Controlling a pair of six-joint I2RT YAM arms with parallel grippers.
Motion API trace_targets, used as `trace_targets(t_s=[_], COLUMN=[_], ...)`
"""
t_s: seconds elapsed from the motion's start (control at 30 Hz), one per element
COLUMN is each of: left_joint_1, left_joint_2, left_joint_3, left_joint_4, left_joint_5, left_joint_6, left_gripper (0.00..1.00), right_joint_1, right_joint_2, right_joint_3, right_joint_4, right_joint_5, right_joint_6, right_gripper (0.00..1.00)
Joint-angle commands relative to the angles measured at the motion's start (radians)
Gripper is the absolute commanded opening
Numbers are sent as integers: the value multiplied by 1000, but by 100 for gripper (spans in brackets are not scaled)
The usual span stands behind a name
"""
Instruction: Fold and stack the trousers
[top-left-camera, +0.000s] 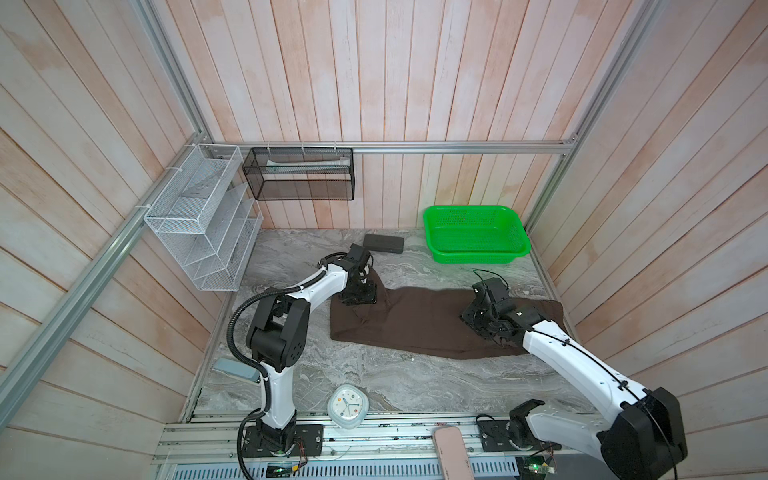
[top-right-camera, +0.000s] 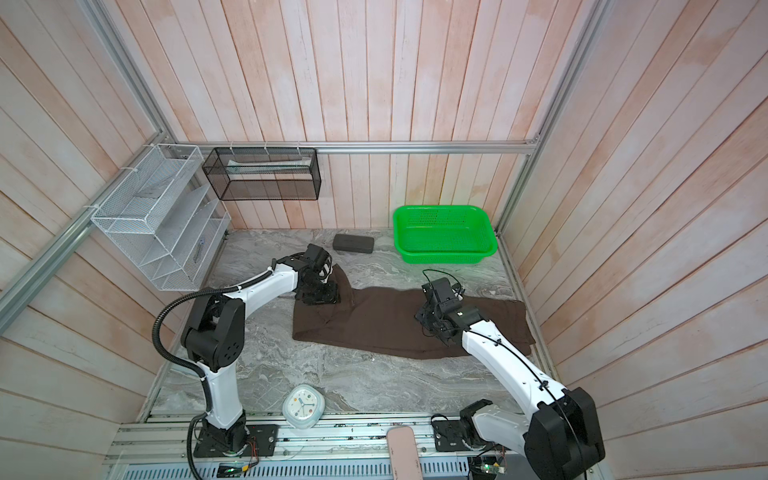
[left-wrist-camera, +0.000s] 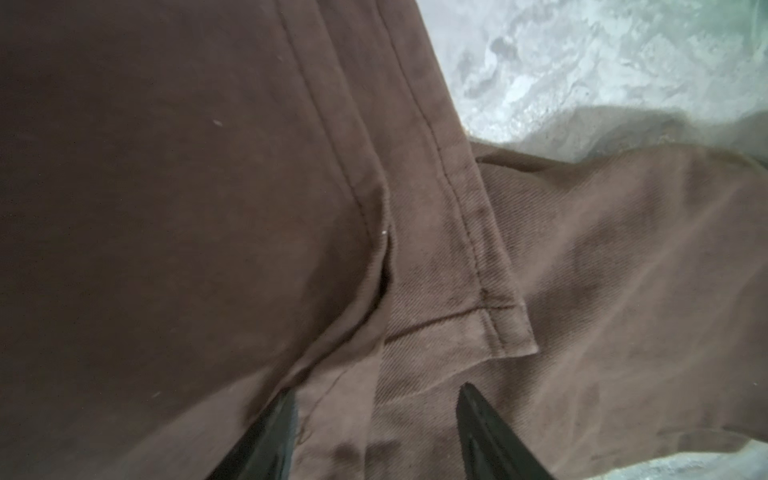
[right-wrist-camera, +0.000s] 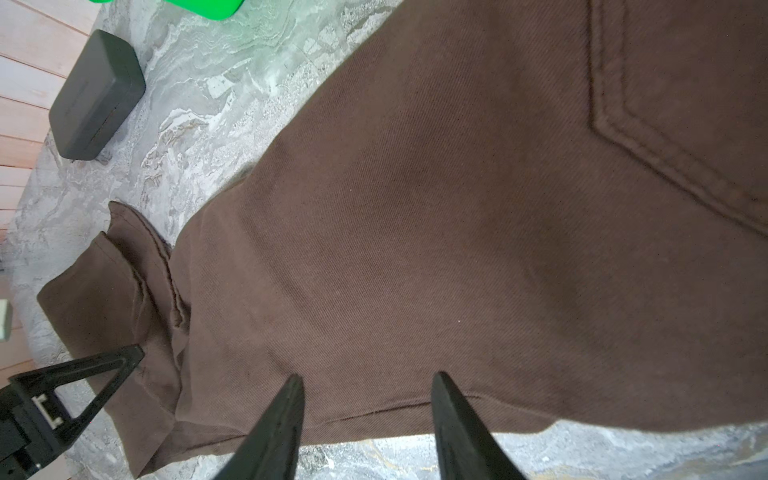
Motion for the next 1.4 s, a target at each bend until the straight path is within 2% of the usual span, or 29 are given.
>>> trace_targets(t_s=[0.0, 0.13, 0.27, 0.3, 0.4, 0.53, 0.67, 0.93, 1.07, 1.37], left_joint_1=[-2, -42, -116, -123, -117, -55, 18, 112, 111, 71], left_joint_2=[28, 31, 53, 47, 15, -62, -101, -80, -58, -58], left_joint_3=[-7, 45, 150, 156, 149, 41, -48, -168, -183, -159], left_joint_4=[18, 17, -2, 8, 0, 13, -1, 73, 98, 130], left_joint_5=[54, 86, 119, 120, 52, -20, -67, 35, 82, 185], left_joint_6=[-12, -28, -44, -57, -83, -103, -70, -33, -35, -60], left_gripper=[60, 48, 46, 47, 59, 64, 68, 73, 73, 66], right_joint_1=[-5, -5, -6, -6, -6, -6, -6, -5, -6, -6], right_joint_2=[-18, -22, -15, -12, -15, -17, -12, -17, -17, -13], right_joint_3=[12, 3, 0, 0, 1, 5, 5, 7, 6, 5], right_joint_4=[-8, -5, 2, 5, 2, -2, 6, -1, -2, 6], right_joint_5=[18, 18, 11, 7, 6, 7, -2, 6, 6, 3], right_joint_6=[-9, -9, -9, -9, -10, -14, -14, -14, -13, -11], right_gripper=[51, 51, 51, 51, 51, 51, 51, 51, 51, 51])
